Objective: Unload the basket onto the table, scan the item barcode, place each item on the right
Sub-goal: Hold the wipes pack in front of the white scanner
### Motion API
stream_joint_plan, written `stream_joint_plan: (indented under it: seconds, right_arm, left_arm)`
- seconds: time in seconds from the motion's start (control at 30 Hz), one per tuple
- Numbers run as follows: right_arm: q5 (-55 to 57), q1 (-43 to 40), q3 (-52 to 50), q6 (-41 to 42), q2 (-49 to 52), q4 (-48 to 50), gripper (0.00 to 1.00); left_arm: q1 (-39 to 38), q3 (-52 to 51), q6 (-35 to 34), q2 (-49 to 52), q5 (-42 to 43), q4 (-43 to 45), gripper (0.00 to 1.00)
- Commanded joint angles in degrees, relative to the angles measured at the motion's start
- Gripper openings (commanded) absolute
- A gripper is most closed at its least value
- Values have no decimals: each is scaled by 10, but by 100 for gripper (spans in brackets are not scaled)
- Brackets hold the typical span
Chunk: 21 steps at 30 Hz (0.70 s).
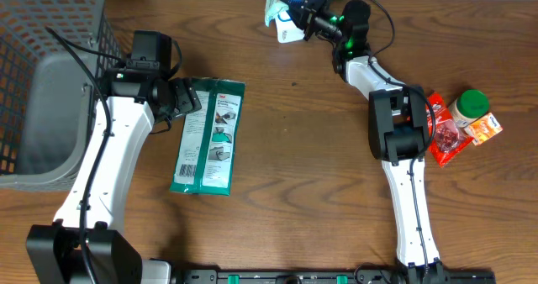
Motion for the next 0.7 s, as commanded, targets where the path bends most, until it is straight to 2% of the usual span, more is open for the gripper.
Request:
stream_joint_plan:
  seconds: [0.0,0.67]
  right_arm:
    - [-18,-4,11,-23,3,0,1]
    - [-37,-17,10,-51,3,-30,1]
  left_arm:
    - [2,9,3,-2,-7,-2,86]
    - [2,9,3,-2,-7,-2,86]
